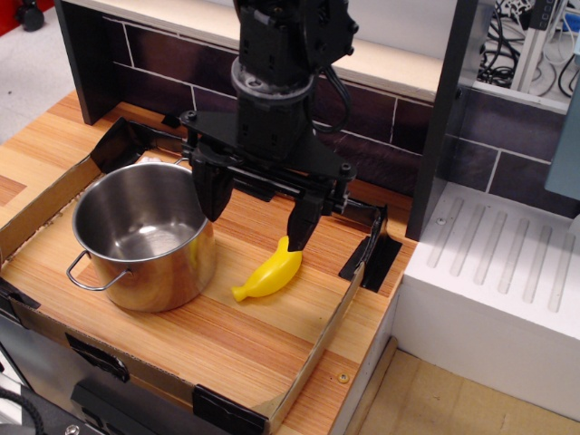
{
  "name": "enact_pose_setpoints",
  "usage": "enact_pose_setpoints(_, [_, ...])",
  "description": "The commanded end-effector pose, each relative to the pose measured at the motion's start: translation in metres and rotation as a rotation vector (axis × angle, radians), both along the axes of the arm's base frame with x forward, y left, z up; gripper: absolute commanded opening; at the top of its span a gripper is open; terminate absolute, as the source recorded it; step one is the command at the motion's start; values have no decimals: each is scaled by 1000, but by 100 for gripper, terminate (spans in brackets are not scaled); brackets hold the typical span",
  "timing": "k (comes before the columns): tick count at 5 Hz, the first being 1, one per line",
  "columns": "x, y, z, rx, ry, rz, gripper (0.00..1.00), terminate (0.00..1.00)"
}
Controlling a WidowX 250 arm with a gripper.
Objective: Topple metal pot
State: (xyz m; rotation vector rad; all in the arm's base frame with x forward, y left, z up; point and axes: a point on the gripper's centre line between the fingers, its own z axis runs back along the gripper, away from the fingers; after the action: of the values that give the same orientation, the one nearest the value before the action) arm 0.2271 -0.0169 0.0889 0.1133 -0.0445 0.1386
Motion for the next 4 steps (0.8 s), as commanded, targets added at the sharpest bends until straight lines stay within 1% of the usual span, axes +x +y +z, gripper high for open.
enact_pose_setpoints(1, [0, 0, 0, 0, 0, 0, 100, 0])
enact_pose_setpoints(2, [6, -4, 7, 43, -23, 49, 100, 0])
enact_pose_setpoints(3, [19, -10, 10, 192, -84, 111, 100, 0])
enact_pose_setpoints(4, [27, -15, 11, 375, -110, 87, 100, 0])
